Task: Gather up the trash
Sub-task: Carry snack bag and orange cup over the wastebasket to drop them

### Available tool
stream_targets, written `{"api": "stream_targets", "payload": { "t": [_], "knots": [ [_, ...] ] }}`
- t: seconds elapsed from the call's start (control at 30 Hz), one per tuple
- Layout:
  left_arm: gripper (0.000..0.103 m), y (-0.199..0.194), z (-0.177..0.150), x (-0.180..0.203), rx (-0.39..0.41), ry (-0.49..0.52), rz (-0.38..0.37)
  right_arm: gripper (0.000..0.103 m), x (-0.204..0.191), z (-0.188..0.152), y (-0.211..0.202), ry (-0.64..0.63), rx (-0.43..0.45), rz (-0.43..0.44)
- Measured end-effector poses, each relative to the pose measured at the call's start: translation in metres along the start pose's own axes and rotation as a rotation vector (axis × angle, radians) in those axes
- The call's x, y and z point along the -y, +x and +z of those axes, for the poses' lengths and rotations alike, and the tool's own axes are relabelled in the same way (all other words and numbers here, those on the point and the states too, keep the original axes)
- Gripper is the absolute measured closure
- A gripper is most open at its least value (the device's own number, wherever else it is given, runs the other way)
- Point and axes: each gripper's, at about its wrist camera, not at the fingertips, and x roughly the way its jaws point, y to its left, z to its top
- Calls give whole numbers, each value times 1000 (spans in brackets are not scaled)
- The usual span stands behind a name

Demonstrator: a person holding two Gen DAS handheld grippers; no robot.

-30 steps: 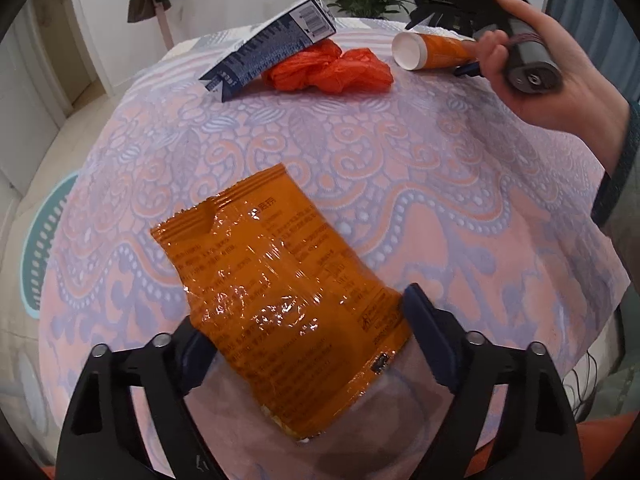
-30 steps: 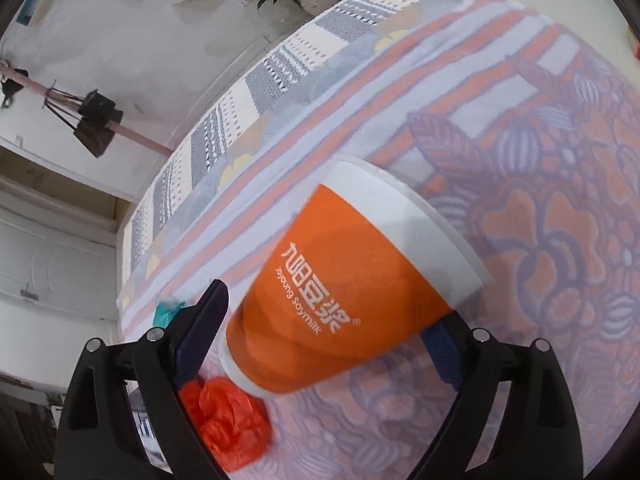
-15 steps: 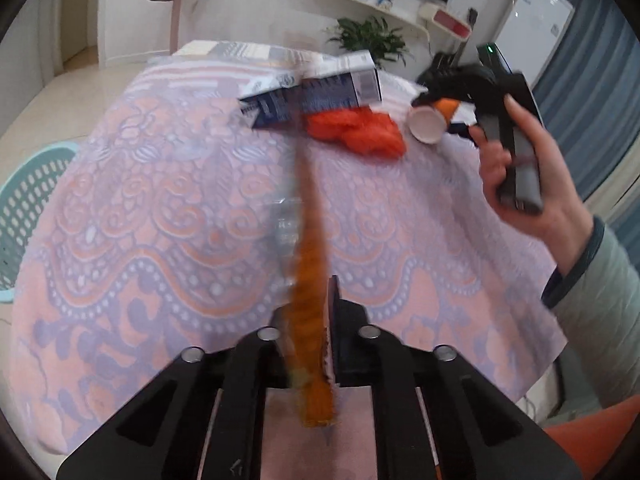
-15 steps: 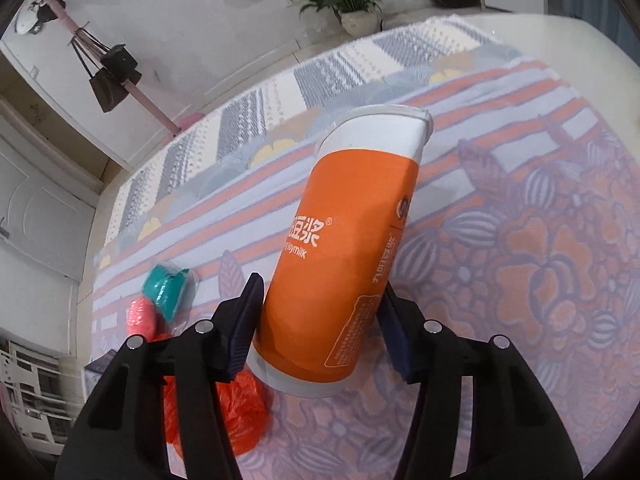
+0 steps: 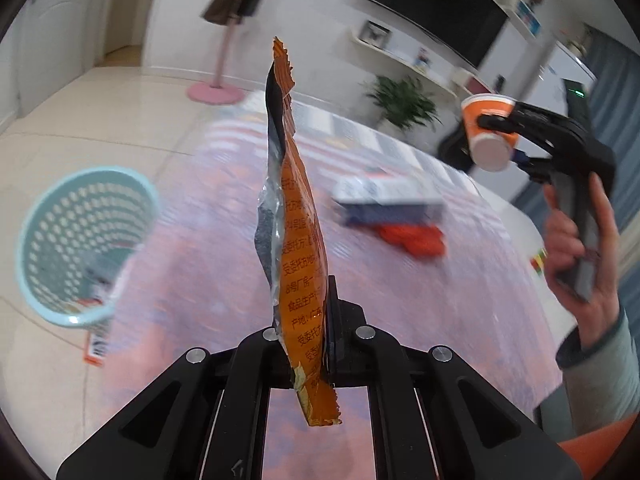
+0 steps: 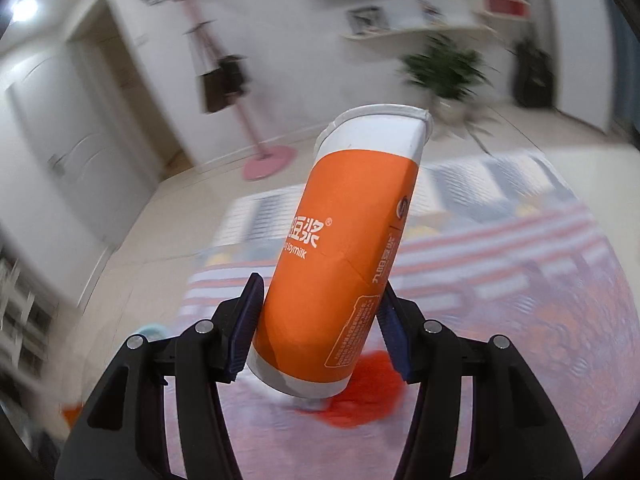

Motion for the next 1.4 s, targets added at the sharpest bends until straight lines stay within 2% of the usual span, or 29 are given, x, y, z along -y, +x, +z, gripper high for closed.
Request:
{"api": "stream_targets", "payload": {
  "t": [0.17, 0.33, 0.43, 0.53, 0.7, 0.9, 1.0, 1.07, 1.13, 1.17, 1.2, 1.4],
  "knots": [
    [99, -26, 25, -54, 32, -65, 76, 51, -91, -9, 8, -177, -7, 124],
    [99, -42, 41, -104, 33, -115, 127, 51, -179, -30, 31, -325, -61, 226],
    [99, -43, 49, -132, 19, -153, 161, 51, -218, -46, 49, -382, -104, 265],
    [99, -34, 53, -165, 13, -238, 191, 51, -258, -73, 79, -432, -178, 267],
    [99, -18, 59, -208, -28, -393, 226, 50, -293, -113, 118, -471, -283, 285],
    [99, -5, 53, -228, -58, -400, 293, 49, -311, -143, 154, -483, -403, 289],
    [99, 1, 53, -240, -66, -434, 279, 50, -321, -152, 165, -493, -431, 275],
    [89, -2, 57, -241, -43, -432, 283, 49, -322, -150, 173, -456, -465, 291],
    [58, -8, 58, -242, -14, -434, 276, 48, -320, -145, 176, -413, -488, 313],
    [53, -12, 58, -243, -1, -433, 282, 47, -318, -141, 176, -400, -488, 314],
    [48, -16, 58, -242, 11, -428, 281, 47, -316, -139, 175, -394, -482, 316],
    [39, -23, 59, -231, 40, -424, 254, 47, -297, -136, 163, -384, -473, 306]
  ]
}}
